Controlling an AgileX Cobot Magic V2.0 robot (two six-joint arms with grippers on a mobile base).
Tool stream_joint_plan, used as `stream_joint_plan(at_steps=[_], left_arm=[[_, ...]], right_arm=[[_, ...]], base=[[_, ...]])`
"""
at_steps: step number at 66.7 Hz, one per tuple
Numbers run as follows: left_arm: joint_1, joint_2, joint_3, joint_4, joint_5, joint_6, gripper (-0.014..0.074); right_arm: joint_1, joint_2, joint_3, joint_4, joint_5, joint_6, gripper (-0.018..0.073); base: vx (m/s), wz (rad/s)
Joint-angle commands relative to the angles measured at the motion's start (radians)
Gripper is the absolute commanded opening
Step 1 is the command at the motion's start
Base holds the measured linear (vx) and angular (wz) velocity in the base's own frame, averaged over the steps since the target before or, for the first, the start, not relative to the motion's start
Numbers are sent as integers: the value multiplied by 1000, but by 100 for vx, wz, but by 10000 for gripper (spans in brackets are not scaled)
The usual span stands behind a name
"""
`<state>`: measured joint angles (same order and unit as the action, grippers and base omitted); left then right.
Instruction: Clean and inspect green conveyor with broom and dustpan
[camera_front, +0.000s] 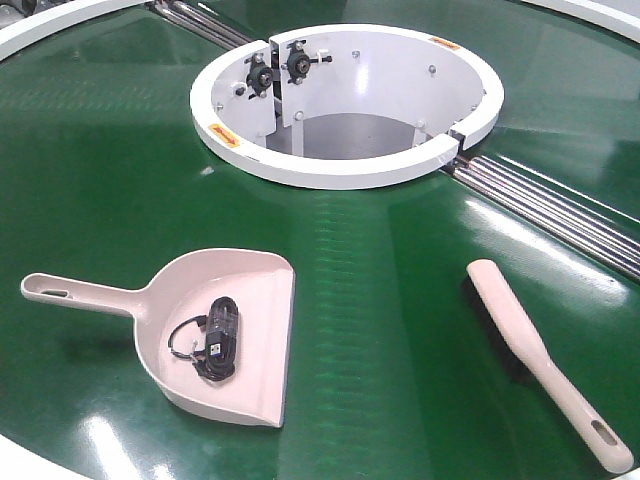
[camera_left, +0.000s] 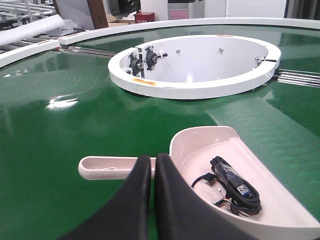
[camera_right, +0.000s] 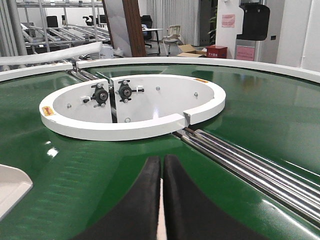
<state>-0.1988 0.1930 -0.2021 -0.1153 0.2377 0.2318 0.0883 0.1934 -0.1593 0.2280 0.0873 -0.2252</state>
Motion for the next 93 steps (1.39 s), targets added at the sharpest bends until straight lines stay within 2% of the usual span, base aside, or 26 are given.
stream_joint_plan(at_steps=[1, 7, 13, 18, 29, 41, 49, 93], left_arm=[[-6, 9, -17, -6, -73, -20, -8], [-4, 8, 18, 42, -114, -70, -8], [-4, -14, 85, 115, -154, -163, -8], [-4, -63, 140, 144, -156, -219, -8], [8, -194, 259, 143, -200, -232, -8], [96, -221, 261, 128, -196, -232, -8], [126, -221, 261, 130, -200, -232, -8], [127, -220, 261, 130, -199, -232, -8]], right_arm=[[-1, 10, -28, 1, -72, -8, -9], [-1, 10, -28, 1, -72, -8, -9], [-1, 10, -28, 1, -72, -8, -9], [-1, 10, -28, 1, -72, -8, -9], [-1, 10, -28, 1, -72, -8, -9], [-1, 10, -28, 1, -72, -8, -9], [-1, 10, -28, 1, -72, -8, -9], [-1, 10, -28, 1, -72, -8, -9]], base=[[0, 0], [0, 0], [0, 0], [0, 0], [0, 0], [0, 0], [0, 0], [0, 0]])
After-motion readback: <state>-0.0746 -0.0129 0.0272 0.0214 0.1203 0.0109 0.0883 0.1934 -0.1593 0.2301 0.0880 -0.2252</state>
